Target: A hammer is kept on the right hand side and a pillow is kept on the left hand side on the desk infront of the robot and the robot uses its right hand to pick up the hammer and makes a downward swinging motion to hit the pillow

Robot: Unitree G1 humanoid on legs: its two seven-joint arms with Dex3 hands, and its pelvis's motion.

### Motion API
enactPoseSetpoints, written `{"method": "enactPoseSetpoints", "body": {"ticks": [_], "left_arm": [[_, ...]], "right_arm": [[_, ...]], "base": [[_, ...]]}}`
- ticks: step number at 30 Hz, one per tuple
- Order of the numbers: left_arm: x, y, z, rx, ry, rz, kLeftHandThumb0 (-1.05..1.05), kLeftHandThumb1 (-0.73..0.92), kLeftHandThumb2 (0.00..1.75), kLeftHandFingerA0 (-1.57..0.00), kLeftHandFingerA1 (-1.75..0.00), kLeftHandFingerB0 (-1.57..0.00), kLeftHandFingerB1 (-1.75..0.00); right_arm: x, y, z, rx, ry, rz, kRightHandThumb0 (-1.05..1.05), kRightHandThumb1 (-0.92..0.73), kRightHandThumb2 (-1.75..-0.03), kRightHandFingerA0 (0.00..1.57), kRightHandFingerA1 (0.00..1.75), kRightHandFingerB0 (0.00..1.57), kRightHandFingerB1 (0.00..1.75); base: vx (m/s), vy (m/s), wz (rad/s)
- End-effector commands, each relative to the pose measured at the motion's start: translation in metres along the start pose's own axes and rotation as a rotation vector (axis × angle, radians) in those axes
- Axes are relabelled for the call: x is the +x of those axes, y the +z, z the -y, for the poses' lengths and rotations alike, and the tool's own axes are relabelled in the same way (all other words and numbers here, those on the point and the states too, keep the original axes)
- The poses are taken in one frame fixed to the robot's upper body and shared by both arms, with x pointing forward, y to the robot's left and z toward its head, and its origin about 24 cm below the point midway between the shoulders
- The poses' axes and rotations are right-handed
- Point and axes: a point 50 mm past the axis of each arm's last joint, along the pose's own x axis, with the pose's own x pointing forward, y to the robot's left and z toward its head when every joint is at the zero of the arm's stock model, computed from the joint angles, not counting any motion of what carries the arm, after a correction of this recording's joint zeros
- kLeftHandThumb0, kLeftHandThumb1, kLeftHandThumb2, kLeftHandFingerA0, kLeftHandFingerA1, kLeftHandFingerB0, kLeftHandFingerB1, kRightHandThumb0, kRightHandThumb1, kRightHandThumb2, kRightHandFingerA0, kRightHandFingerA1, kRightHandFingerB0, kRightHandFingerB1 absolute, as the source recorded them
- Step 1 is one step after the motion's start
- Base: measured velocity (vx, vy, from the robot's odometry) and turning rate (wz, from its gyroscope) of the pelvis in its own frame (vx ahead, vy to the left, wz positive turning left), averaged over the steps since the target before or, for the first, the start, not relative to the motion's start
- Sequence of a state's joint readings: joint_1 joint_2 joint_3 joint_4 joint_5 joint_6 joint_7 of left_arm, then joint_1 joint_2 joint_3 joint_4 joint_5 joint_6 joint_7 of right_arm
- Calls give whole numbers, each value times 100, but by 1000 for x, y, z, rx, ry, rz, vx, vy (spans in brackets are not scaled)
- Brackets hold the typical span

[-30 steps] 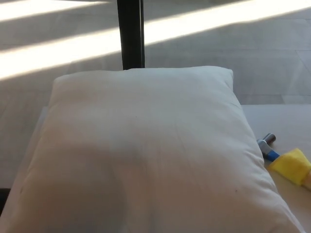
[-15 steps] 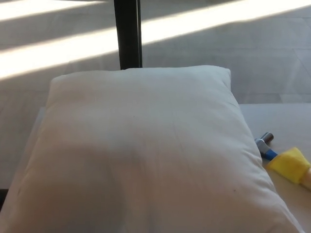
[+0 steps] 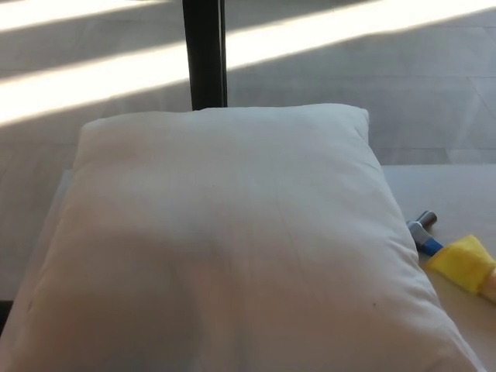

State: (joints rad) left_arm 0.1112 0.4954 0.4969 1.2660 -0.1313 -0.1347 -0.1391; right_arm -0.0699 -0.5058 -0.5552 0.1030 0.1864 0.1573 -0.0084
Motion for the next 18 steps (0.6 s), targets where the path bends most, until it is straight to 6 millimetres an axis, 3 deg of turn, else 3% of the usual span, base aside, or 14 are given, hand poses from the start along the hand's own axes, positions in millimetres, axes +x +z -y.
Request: {"method": "enactPoseSetpoints", "body": {"ticks": [1, 9, 13, 14, 18], "left_arm": [[-2, 1, -8, 16, 5, 29, -58, 74, 62, -75, -55, -59, -49], [-2, 2, -8, 35, 6, 31, -58, 73, 62, -73, -55, -59, -49], [-1, 3, -9, 1, 12, 22, -57, 72, 62, -76, -57, -59, -50], [-2, 2, -9, 4, 11, 31, -58, 71, 61, -77, -58, -68, -54], [-3, -1, -11, 29, 17, 20, -57, 73, 62, -76, -57, -62, -51]], "right_arm": [[-13, 43, -88, -483, 432, 225, -98, -66, -101, 0, 14, 0, 0], [-7, 27, -118, -742, 536, 196, -99, -63, -99, 0, 10, 6, 1], [-5, 20, -121, -817, 556, 188, -84, -52, -86, 0, 15, 1, 3], [-4, 18, -122, -830, 558, 183, -80, -47, -82, 0, 19, 1, 3], [-3, 9, -123, -884, 564, 167, -78, -47, -84, 0, 24, 2, 7]], "base": [[0, 0, 0], [0, 0, 0], [0, 0, 0], [0, 0, 0], [0, 0, 0]]}}
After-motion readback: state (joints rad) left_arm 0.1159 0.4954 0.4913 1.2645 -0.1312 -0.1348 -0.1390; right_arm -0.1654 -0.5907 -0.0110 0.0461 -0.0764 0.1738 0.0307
